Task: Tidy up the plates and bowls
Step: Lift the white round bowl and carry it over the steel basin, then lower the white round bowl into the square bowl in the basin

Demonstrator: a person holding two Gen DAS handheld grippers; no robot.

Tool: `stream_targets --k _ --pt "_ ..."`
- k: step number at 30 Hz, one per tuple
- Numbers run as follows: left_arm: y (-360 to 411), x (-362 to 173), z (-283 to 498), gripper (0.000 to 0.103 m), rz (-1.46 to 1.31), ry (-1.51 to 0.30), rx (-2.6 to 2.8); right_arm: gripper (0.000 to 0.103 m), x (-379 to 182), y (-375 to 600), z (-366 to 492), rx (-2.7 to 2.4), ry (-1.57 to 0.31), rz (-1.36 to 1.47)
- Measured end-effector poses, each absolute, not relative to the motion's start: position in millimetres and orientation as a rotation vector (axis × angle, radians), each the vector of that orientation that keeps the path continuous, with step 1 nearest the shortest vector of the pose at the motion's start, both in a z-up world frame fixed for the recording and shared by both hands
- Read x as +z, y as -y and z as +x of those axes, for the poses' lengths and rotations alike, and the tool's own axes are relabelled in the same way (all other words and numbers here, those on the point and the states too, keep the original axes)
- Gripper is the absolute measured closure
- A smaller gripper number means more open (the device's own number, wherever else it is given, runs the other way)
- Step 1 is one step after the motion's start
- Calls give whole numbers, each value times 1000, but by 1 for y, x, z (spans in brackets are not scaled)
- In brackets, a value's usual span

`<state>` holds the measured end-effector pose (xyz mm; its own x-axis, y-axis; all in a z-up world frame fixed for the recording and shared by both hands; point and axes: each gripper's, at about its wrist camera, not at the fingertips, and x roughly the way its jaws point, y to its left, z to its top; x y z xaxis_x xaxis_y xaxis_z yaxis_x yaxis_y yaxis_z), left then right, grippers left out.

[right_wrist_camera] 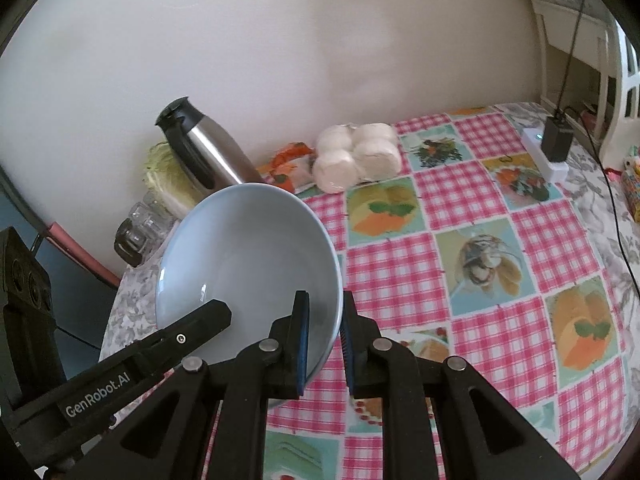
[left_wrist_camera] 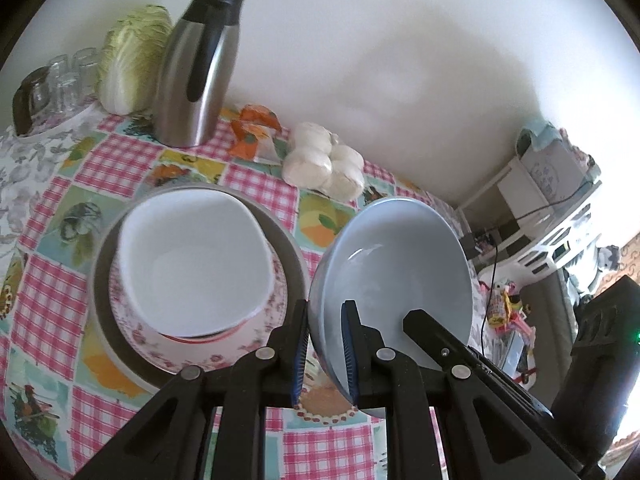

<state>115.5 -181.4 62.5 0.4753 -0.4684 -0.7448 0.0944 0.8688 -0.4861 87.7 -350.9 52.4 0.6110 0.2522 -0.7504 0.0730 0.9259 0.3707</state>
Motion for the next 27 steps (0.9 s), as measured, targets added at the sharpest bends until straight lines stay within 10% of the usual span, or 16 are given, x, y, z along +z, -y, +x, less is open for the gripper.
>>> stream_targets --k 27 --pt "86 50 132 85 -559 -1013 -243 86 42 263 119 213 -913 329"
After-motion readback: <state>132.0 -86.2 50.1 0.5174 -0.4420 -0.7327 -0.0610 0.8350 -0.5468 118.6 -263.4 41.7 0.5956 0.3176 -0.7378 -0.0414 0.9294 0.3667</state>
